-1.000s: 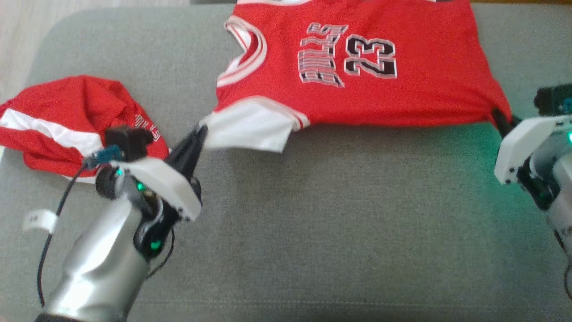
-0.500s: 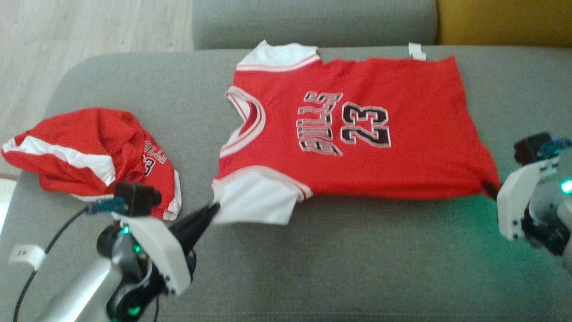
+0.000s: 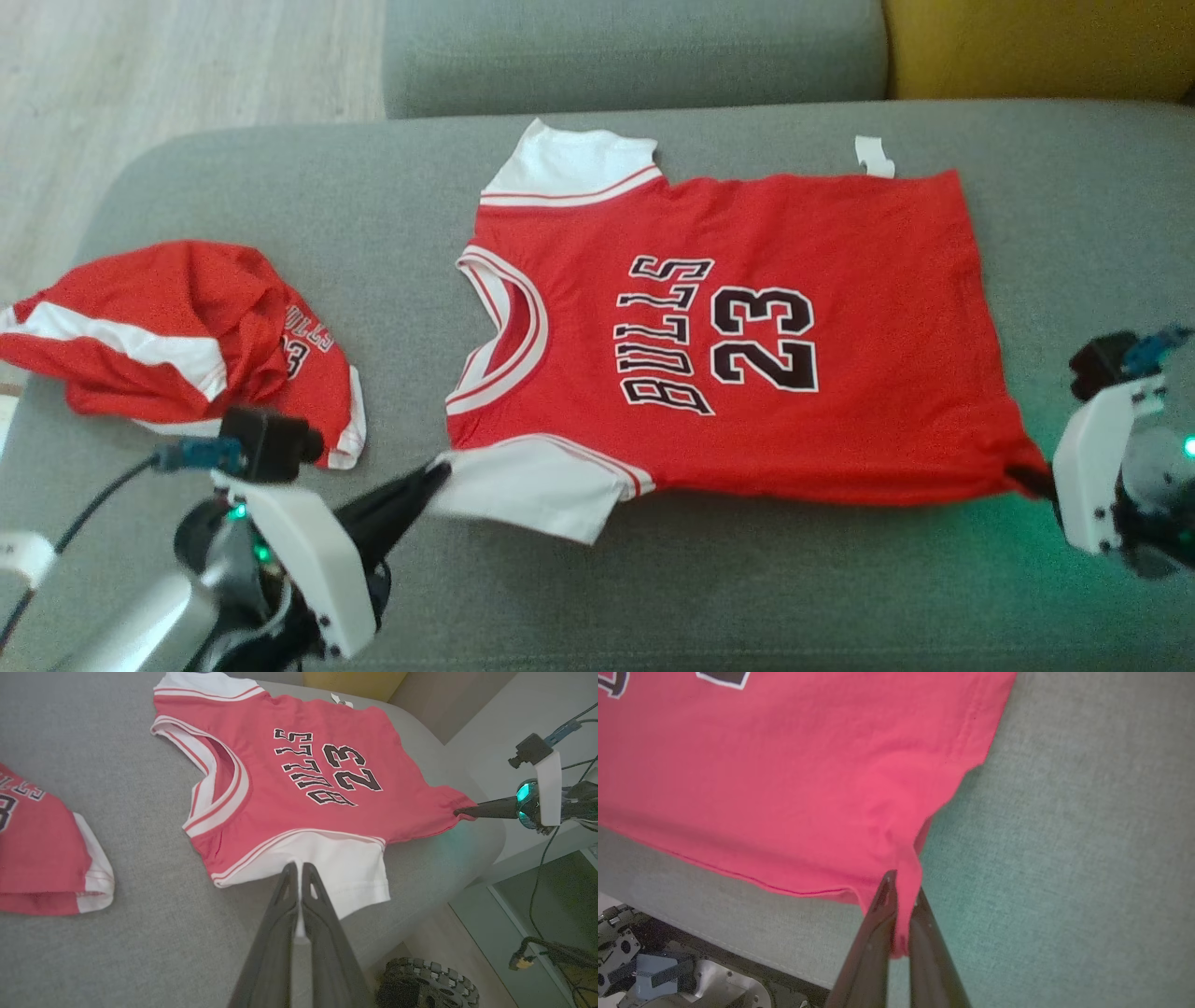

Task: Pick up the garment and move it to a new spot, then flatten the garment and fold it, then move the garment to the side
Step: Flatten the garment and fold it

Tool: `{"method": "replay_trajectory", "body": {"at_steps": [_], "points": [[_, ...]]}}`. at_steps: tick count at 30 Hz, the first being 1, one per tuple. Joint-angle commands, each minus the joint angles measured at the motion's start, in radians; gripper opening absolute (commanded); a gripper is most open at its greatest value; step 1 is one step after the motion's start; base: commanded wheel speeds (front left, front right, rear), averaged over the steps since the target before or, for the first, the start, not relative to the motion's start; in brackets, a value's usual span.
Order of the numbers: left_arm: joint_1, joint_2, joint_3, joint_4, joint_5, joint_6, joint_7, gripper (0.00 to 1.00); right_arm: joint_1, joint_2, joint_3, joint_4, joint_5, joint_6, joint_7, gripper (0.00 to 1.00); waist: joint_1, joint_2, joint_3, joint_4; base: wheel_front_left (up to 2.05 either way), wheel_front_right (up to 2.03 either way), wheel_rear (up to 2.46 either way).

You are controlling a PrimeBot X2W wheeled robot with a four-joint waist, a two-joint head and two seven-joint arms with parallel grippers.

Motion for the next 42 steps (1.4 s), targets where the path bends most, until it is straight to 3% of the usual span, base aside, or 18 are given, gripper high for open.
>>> {"method": "replay_trajectory", "body": {"at_steps": [1, 17, 26, 27, 28, 29, 30, 31, 38, 42], "points": [[-0.098, 0.043, 0.057, -0.031, 0.018, 0.003, -0.003, 0.00, -0.044, -0.043, -0.024, -0.015, -0.005, -0.001, -0.002, 0.00, 0.0001, -0.0001, 0.021, -0.003, 0.00, 0.00, 0.00], [-0.415, -0.036, 0.054, 0.196, 0.077, -0.051, 0.015, 0.00, -0.221, 0.008, -0.073, 0.076, -0.075, -0.001, 0.036, 0.00, 0.0001, -0.0001, 0.186, 0.001, 0.00, 0.00, 0.00], [-0.538, -0.069, -0.010, 0.332, 0.130, -0.084, 0.003, 0.00, -0.275, 0.025, -0.070, 0.110, -0.096, -0.001, 0.053, 0.00, 0.0001, -0.0001, 0.243, 0.002, 0.00, 0.00, 0.00], [-0.553, -0.073, -0.020, 0.349, 0.135, -0.086, 0.000, 0.00, -0.283, 0.026, -0.068, 0.113, -0.107, -0.001, 0.047, 0.26, 0.0001, -0.0001, 0.249, 0.002, 0.00, 0.00, 0.00], [-0.569, -0.076, -0.031, 0.366, 0.144, -0.088, -0.004, 0.00, -0.293, 0.026, -0.068, 0.117, -0.122, -0.001, 0.030, 1.00, 0.0001, -0.0001, 0.255, 0.002, 0.00, 0.00, 0.00], [-0.587, -0.079, -0.040, 0.384, 0.159, -0.090, -0.014, 0.25, -0.302, 0.030, -0.069, 0.128, -0.132, -0.001, 0.020, 1.00, 0.0001, -0.0001, 0.260, 0.002, 0.00, 0.00, 0.00], [-0.604, -0.082, -0.047, 0.404, 0.175, -0.091, -0.028, 0.77, -0.310, 0.036, -0.070, 0.134, -0.140, -0.001, 0.011, 1.00, 0.0001, -0.0001, 0.266, 0.002, 0.00, 0.00, 0.00], [-0.621, -0.088, -0.052, 0.427, 0.191, -0.091, -0.044, 1.00, -0.321, 0.043, -0.076, 0.142, -0.147, -0.001, -0.006, 1.00, 0.0001, -0.0001, 0.270, 0.001, 0.00, 0.00, 0.00], [-0.702, -0.161, -0.021, 0.584, 0.240, -0.055, -0.211, 1.00, -0.385, 0.115, -0.125, 0.203, -0.201, -0.001, -0.192, 1.00, 0.0001, -0.0001, 0.273, -0.011, 0.00, 0.00, 0.00], [-0.706, -0.204, 0.032, 0.633, 0.225, -0.031, -0.358, 1.00, -0.392, 0.159, -0.149, 0.220, -0.232, -0.001, -0.340, 1.00, 0.0001, -0.0001, 0.249, -0.017, 0.00, 0.00, 0.00]]}}
